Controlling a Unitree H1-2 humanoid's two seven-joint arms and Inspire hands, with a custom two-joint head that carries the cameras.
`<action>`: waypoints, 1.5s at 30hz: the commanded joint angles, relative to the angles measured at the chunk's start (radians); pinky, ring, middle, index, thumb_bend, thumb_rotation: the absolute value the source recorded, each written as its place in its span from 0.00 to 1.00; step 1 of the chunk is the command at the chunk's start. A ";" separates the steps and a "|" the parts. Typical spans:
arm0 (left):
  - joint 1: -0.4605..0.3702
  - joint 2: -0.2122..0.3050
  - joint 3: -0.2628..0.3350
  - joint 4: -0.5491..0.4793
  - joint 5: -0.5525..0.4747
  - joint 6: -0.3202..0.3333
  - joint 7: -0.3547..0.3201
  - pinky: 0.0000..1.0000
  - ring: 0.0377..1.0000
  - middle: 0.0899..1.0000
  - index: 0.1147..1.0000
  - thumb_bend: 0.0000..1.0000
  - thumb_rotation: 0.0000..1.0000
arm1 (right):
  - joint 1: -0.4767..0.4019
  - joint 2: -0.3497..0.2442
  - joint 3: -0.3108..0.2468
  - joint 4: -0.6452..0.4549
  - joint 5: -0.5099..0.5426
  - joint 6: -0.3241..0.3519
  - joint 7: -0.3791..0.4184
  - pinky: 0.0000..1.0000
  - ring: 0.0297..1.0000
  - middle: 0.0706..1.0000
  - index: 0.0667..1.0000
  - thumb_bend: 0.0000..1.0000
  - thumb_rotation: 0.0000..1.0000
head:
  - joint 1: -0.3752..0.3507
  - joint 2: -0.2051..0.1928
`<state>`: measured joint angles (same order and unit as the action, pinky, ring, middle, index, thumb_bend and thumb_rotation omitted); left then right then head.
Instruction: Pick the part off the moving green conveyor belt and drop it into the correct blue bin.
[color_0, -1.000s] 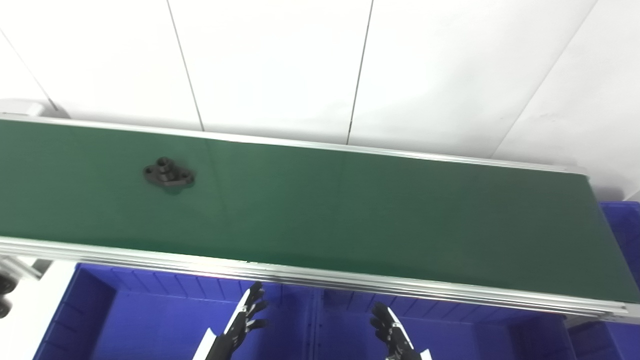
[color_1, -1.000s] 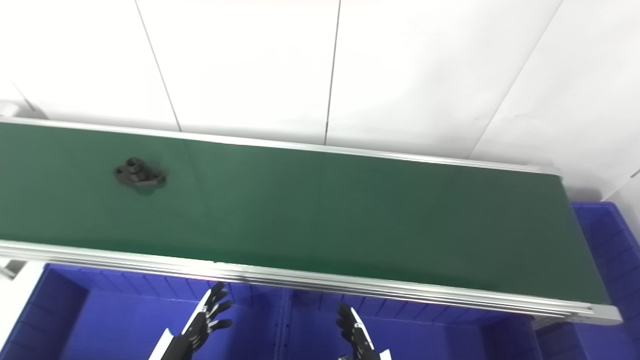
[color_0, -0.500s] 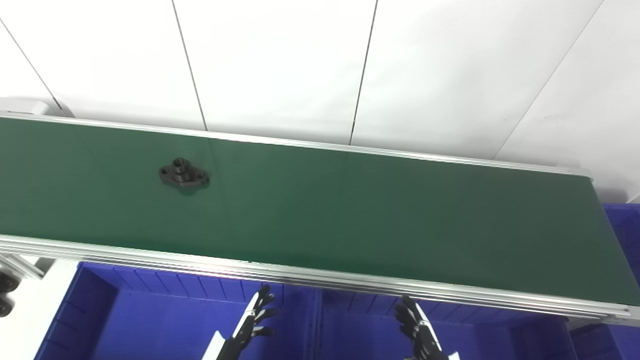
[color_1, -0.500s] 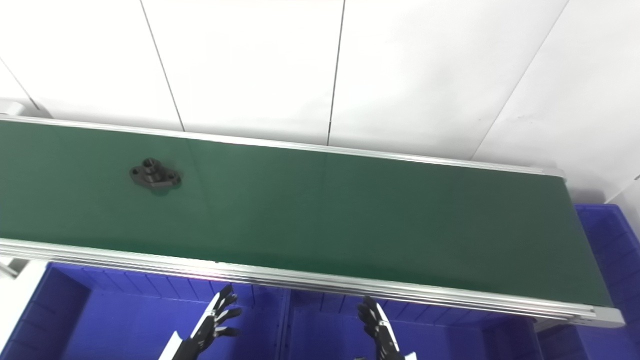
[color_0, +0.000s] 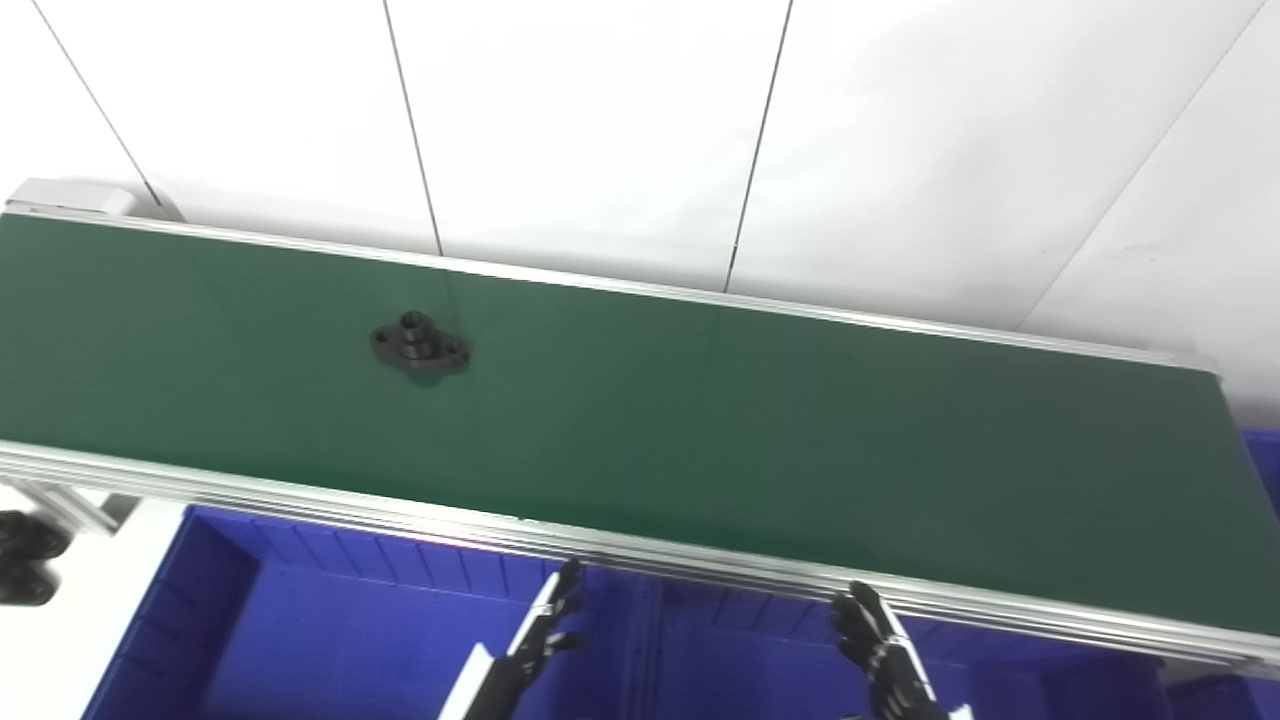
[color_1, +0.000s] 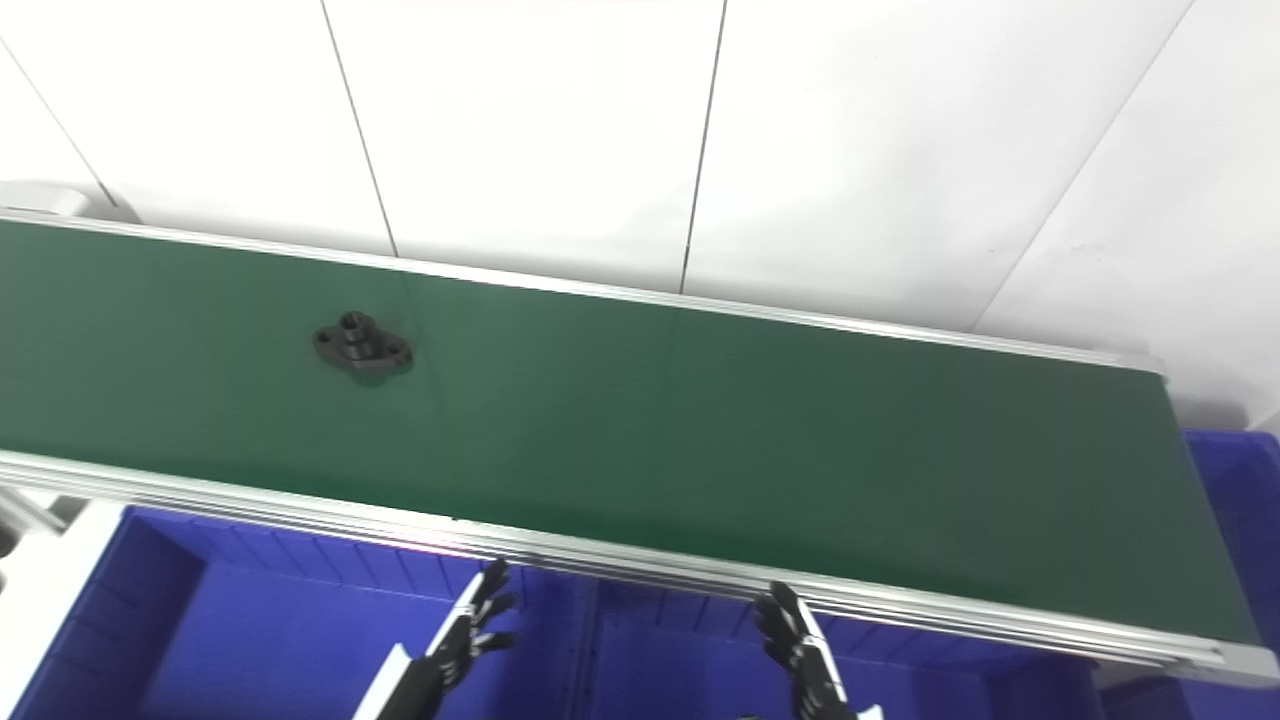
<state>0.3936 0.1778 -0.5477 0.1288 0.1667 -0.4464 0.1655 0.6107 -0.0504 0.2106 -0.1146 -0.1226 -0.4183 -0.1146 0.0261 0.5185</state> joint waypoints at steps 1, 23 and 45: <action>-0.002 -0.003 0.012 -0.022 -0.020 -0.023 -0.028 0.85 0.97 1.00 1.00 0.81 0.82 | -0.003 0.005 -0.003 -0.008 0.016 -0.050 -0.003 0.85 0.86 0.86 0.91 0.70 0.77 | 0.004 -0.004; 0.011 0.000 0.050 -0.023 0.005 -0.023 -0.084 0.85 0.96 1.00 1.00 0.83 0.86 | -0.082 0.061 0.001 -0.174 -0.120 0.024 -0.044 0.71 0.77 0.80 0.86 0.81 0.85 | -0.011 0.014; 0.002 0.035 0.078 -0.036 -0.046 -0.023 -0.161 0.83 0.95 1.00 1.00 0.83 0.81 | -0.699 0.096 0.044 -0.156 -0.708 0.523 0.129 0.63 0.76 0.82 0.88 0.91 0.63 | -0.061 0.057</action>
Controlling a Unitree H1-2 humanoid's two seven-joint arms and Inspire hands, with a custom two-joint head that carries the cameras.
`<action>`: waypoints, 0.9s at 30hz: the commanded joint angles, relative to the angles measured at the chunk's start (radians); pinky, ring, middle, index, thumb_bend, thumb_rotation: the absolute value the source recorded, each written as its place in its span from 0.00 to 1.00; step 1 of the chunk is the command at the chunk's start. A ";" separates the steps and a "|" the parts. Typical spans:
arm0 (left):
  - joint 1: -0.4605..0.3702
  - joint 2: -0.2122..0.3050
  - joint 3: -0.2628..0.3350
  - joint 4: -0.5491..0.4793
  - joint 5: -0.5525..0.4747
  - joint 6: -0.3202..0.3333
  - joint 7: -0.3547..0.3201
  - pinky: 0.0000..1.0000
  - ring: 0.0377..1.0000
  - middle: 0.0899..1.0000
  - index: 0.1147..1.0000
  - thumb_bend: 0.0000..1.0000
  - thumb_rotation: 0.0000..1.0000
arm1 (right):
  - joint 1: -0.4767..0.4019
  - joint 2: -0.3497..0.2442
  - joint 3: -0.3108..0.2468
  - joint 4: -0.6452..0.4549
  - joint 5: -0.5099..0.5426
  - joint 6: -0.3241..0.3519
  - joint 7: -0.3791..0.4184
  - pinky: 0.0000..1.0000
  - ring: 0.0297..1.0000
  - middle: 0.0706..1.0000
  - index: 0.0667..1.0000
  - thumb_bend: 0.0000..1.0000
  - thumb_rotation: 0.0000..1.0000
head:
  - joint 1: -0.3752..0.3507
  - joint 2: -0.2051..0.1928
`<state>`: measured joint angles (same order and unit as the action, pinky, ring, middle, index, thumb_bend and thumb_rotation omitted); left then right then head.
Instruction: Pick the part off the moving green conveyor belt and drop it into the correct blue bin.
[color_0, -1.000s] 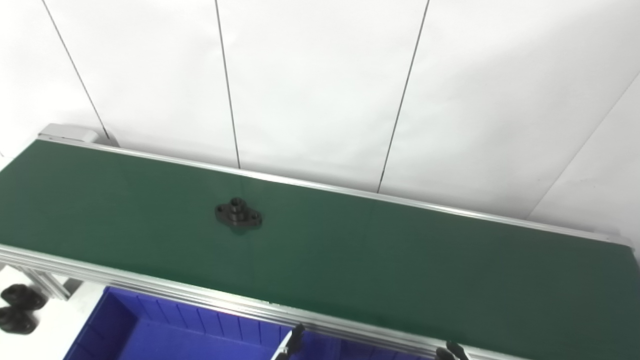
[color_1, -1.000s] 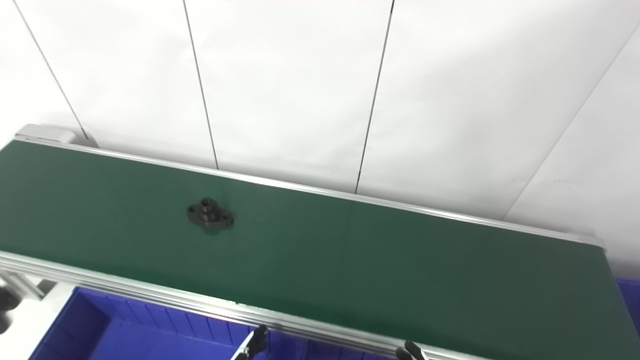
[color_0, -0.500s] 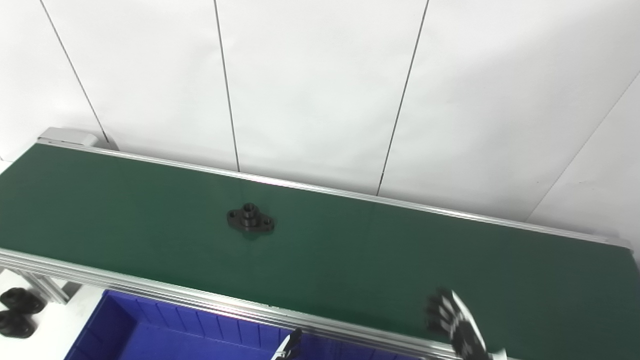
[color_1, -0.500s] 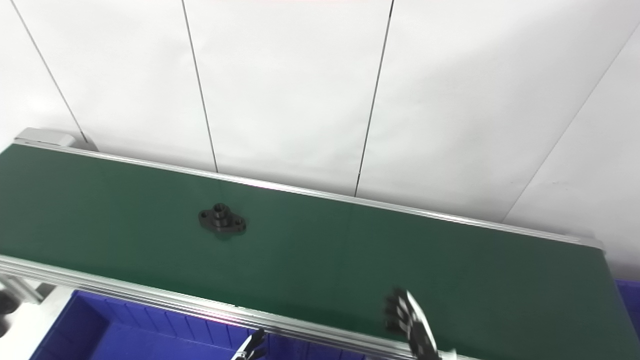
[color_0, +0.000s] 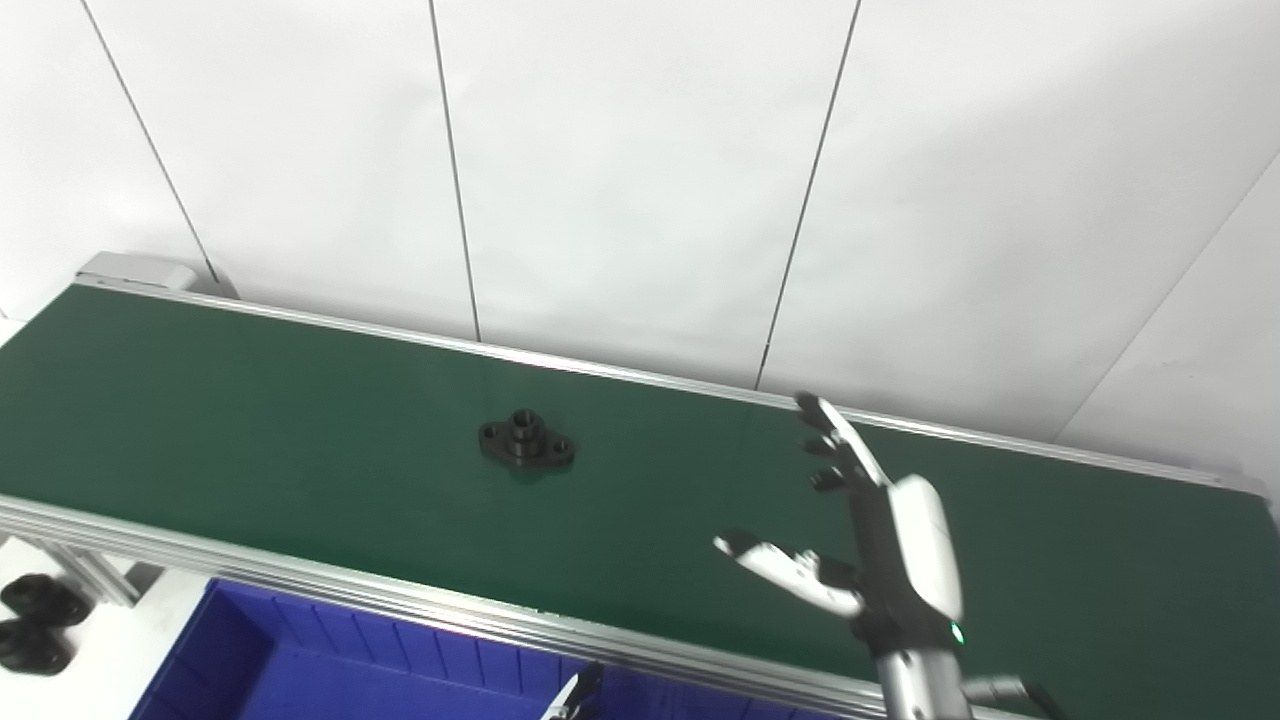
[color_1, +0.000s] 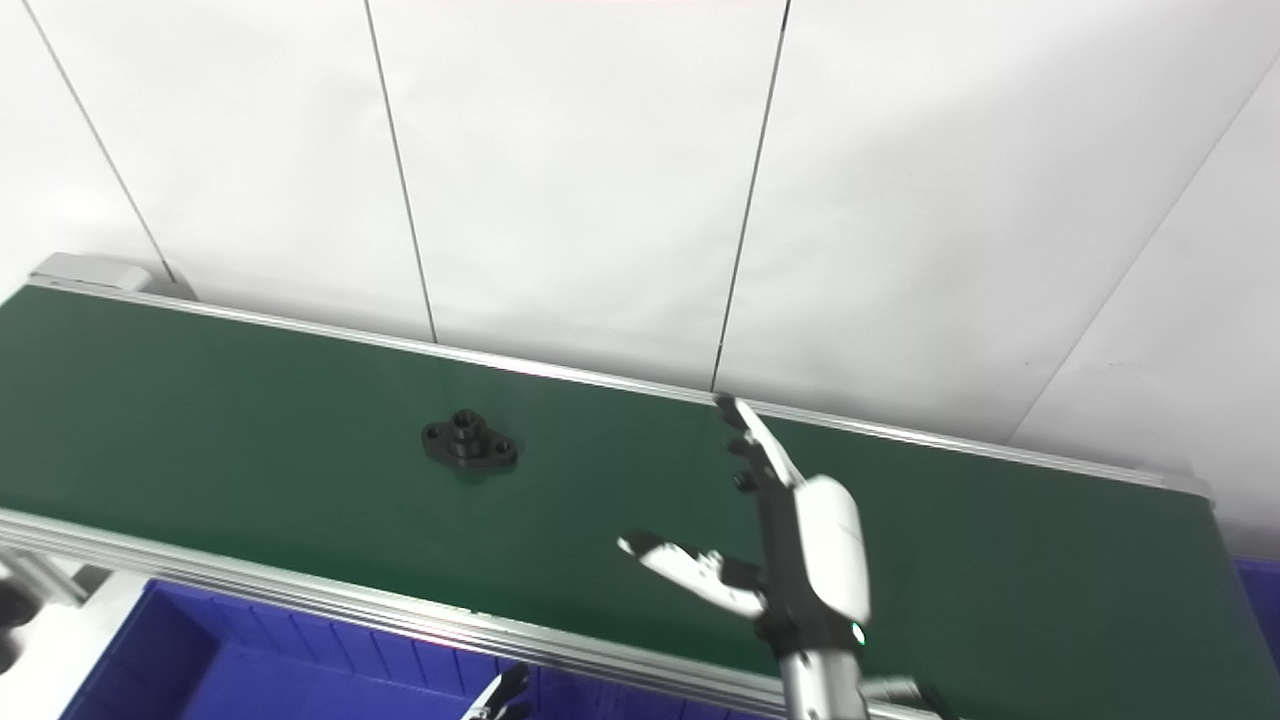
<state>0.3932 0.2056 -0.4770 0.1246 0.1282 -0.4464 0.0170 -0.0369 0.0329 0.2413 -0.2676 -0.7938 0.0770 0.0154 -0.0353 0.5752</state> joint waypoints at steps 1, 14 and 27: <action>0.005 0.006 0.011 -0.034 -0.009 -0.022 -0.022 0.84 0.96 1.00 1.00 0.83 0.82 | -0.079 0.013 0.021 0.020 -0.061 0.044 0.005 0.63 0.76 0.81 0.88 0.92 0.62 | -0.002 0.001; 0.026 -0.023 0.019 -0.059 0.007 -0.023 -0.030 0.85 0.95 0.99 1.00 0.80 0.81 | -0.381 -0.022 0.147 0.366 -0.289 0.185 0.045 0.62 0.75 0.83 0.87 0.96 0.67 | -0.006 0.008; 0.055 -0.075 -0.012 -0.072 0.036 -0.024 0.042 0.84 0.94 0.99 1.00 0.79 0.82 | -0.558 -0.014 0.271 0.703 -0.315 0.228 0.034 0.56 0.71 0.81 0.86 1.00 0.60 | 0.021 0.015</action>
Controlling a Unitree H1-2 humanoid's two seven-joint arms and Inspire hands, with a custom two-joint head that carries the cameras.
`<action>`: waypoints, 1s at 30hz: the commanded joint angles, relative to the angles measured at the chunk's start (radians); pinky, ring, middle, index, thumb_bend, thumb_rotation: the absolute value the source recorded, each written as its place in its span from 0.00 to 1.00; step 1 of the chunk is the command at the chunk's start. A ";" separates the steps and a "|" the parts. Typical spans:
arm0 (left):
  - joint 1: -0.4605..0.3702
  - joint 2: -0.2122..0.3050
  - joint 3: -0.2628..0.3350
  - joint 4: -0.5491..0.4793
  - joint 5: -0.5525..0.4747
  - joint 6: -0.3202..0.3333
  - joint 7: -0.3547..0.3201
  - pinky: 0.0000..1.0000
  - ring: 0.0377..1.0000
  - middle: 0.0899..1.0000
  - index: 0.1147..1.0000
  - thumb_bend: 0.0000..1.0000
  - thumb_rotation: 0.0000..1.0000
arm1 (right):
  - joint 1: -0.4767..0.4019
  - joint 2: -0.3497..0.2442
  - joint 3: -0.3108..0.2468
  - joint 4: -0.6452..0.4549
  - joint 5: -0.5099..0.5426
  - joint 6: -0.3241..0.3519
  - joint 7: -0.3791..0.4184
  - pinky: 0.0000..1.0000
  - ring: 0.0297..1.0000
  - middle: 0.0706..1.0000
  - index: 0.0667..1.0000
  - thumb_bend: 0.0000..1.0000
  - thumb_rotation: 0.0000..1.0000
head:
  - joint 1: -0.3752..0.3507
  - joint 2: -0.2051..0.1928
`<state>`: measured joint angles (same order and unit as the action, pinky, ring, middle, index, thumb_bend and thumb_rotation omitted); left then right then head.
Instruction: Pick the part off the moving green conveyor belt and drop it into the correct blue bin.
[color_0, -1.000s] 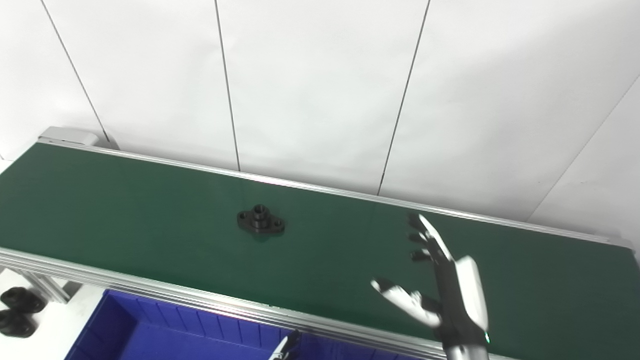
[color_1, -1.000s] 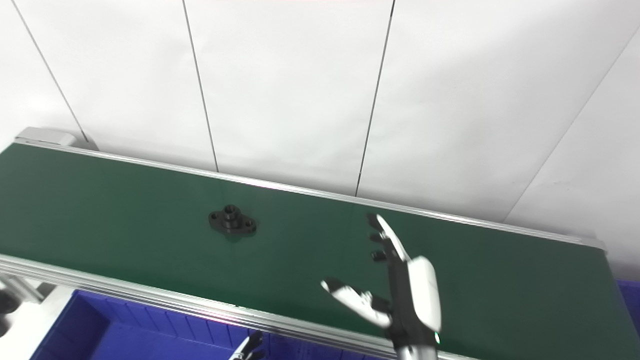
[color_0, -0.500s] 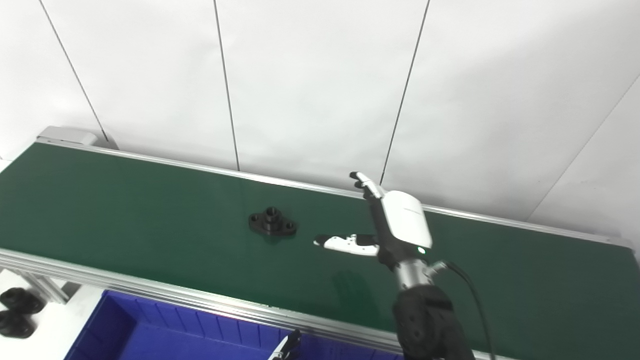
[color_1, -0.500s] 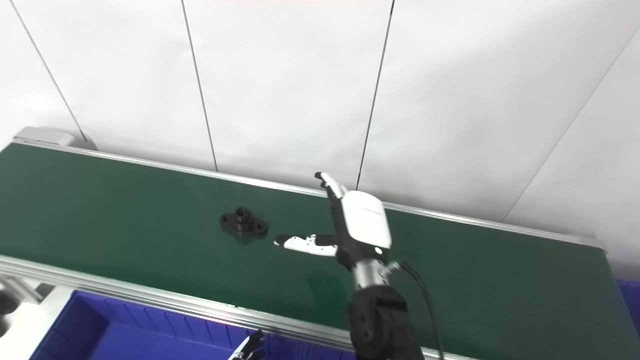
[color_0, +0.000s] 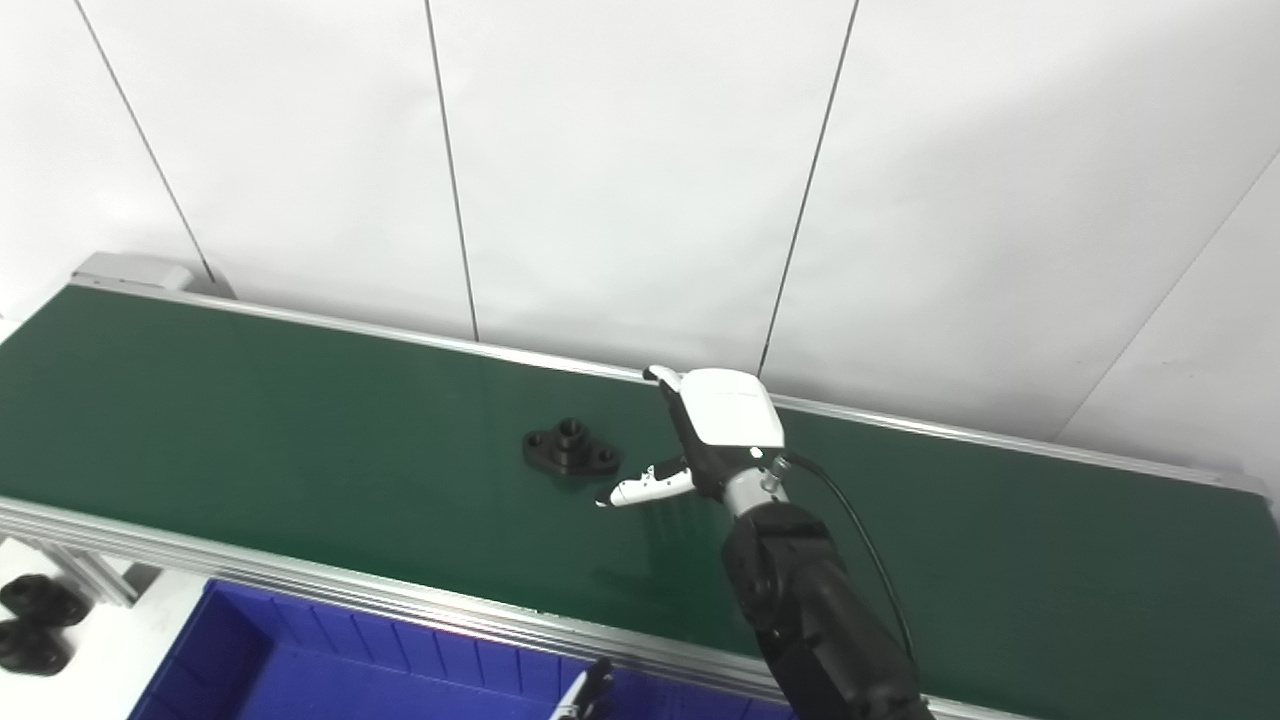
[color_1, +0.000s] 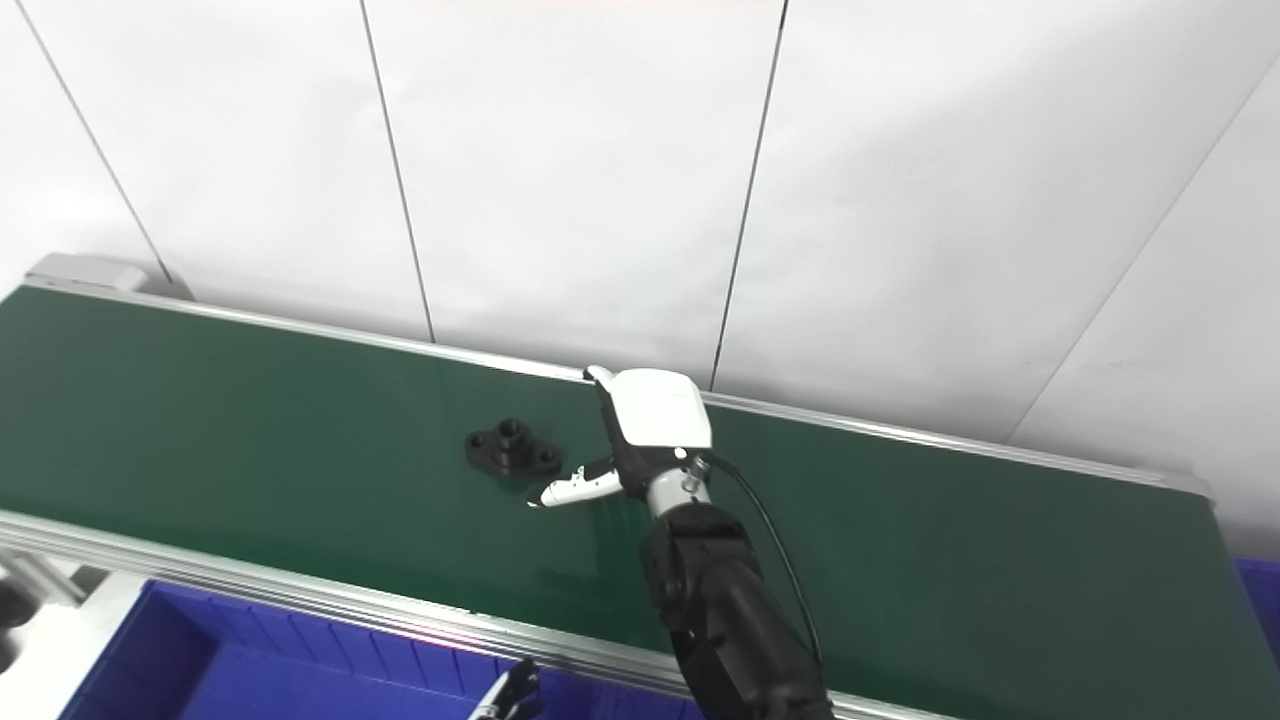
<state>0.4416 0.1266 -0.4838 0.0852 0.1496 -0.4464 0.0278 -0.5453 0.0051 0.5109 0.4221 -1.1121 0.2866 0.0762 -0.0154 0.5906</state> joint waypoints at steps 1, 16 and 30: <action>0.000 0.008 -0.025 -0.030 0.026 -0.024 0.061 0.83 0.94 0.98 1.00 0.79 0.82 | -0.056 0.016 0.004 0.037 0.010 0.020 -0.032 0.55 0.71 0.81 0.85 1.00 0.59 | 0.010 0.001; 0.055 -0.001 -0.058 -0.086 0.081 -0.023 0.058 0.80 0.92 0.98 1.00 0.83 0.85 | -0.124 0.064 0.070 0.268 0.066 0.039 -0.061 0.54 0.67 0.79 0.86 1.00 0.60 | 0.057 0.013; 0.084 -0.021 -0.042 -0.116 0.133 -0.013 0.030 0.78 0.92 1.00 1.00 0.85 0.86 | -0.090 0.130 0.046 0.312 0.202 0.038 -0.115 0.34 0.46 0.66 0.82 0.96 0.59 | 0.071 0.024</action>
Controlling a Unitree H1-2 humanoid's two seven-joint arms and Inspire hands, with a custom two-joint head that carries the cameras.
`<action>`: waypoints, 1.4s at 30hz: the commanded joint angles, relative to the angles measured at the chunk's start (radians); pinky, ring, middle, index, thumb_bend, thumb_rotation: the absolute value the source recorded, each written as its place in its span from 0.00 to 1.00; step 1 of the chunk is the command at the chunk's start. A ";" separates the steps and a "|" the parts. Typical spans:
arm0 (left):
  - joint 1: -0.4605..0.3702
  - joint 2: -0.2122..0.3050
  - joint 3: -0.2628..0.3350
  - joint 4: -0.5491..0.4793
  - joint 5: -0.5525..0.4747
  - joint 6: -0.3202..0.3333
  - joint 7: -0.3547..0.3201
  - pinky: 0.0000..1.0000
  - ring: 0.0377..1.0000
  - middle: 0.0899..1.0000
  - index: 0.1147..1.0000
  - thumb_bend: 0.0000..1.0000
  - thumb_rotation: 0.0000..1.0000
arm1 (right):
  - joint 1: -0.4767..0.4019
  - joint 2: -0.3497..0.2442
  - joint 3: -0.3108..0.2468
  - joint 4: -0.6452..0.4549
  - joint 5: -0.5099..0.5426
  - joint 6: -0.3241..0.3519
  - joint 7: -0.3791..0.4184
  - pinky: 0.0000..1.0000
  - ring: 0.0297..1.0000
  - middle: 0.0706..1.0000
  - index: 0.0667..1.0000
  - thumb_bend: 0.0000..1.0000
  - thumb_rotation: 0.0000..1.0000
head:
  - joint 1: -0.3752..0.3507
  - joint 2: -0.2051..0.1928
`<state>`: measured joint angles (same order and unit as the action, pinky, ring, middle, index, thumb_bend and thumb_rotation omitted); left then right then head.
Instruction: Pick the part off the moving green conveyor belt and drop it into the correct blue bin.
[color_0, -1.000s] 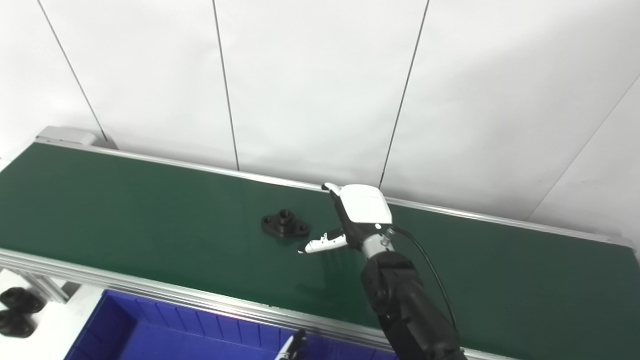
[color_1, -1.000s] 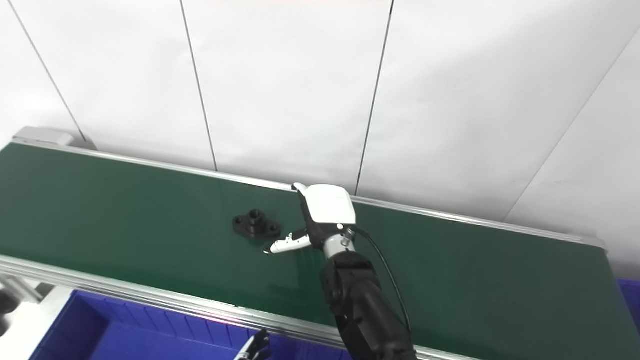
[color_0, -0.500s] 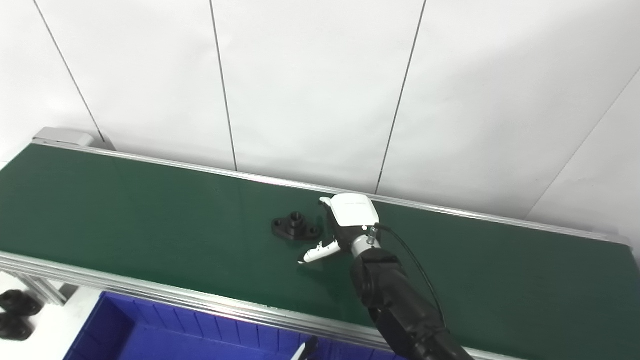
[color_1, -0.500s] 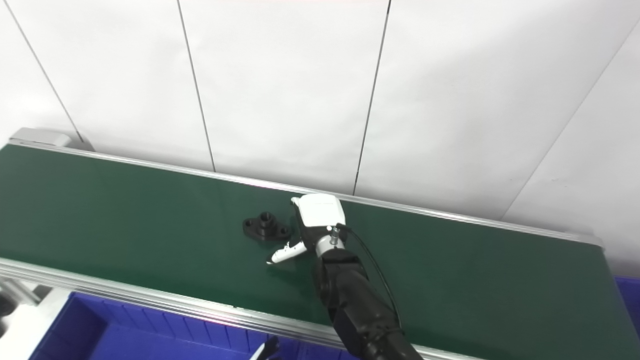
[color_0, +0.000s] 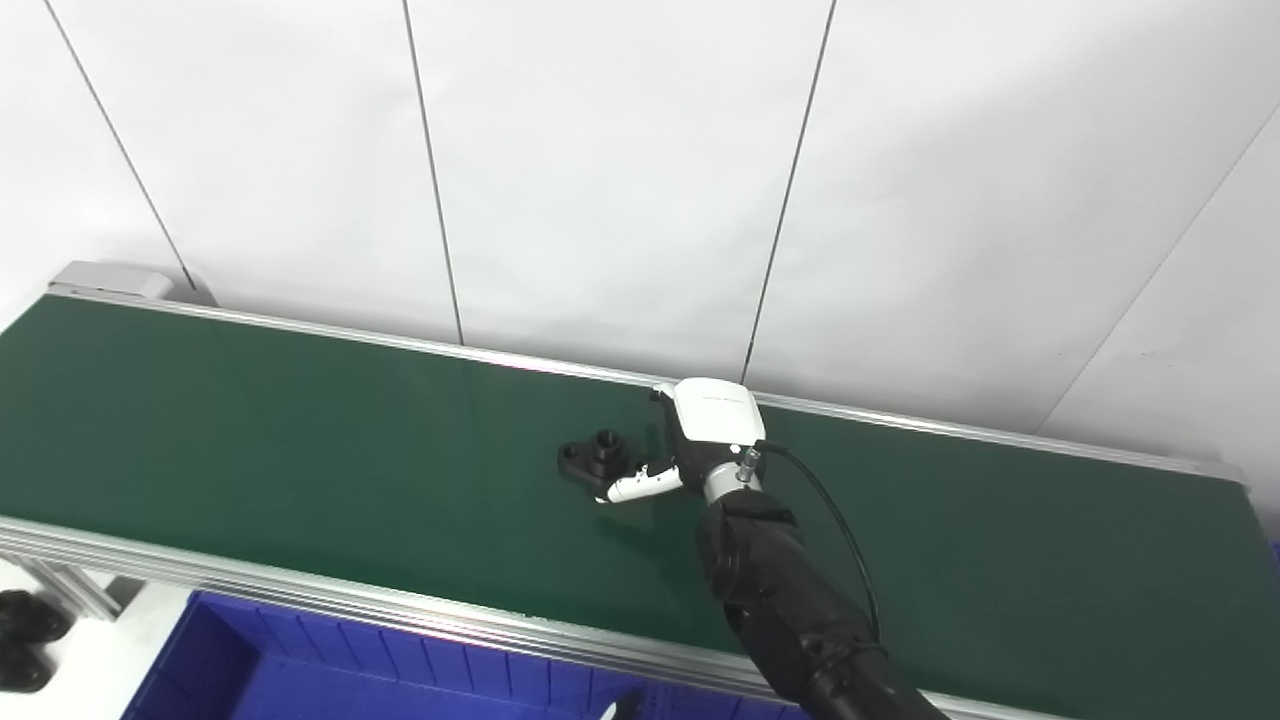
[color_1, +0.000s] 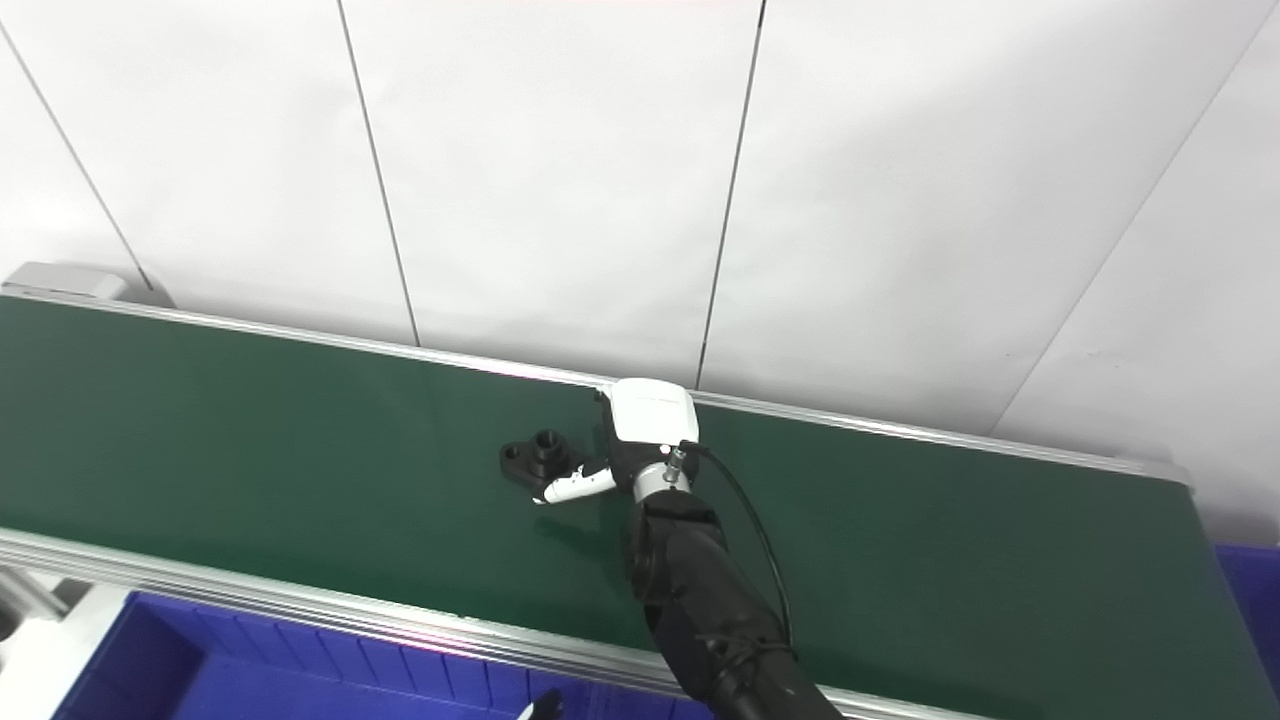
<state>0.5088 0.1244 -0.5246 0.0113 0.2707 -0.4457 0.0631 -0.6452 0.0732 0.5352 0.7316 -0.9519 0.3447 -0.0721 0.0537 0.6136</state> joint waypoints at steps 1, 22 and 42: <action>0.019 -0.021 0.001 -0.043 0.015 -0.015 -0.006 0.77 0.91 0.99 1.00 0.85 0.86 | 0.011 0.063 0.025 0.001 0.046 -0.019 0.035 0.32 0.43 0.60 0.80 0.95 0.58 | 0.002 0.001; 0.035 -0.023 0.020 -0.098 0.016 0.052 -0.089 0.80 0.95 1.00 1.00 0.84 0.86 | 0.075 0.042 0.120 0.012 0.129 -0.121 0.000 0.20 0.25 0.31 0.44 0.51 0.17 | 0.007 0.013; 0.046 -0.036 0.059 -0.102 -0.049 0.048 -0.105 0.81 0.94 1.00 1.00 0.83 0.82 | 0.223 -0.031 0.123 -0.359 0.089 -0.078 -0.039 0.20 0.25 0.32 0.45 0.51 0.17 | -0.077 0.041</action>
<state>0.5369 0.1019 -0.4711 -0.0662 0.2463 -0.3688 -0.0462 -0.4181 0.0370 0.6578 0.4493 -0.8416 0.2452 -0.1151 -0.0243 0.6549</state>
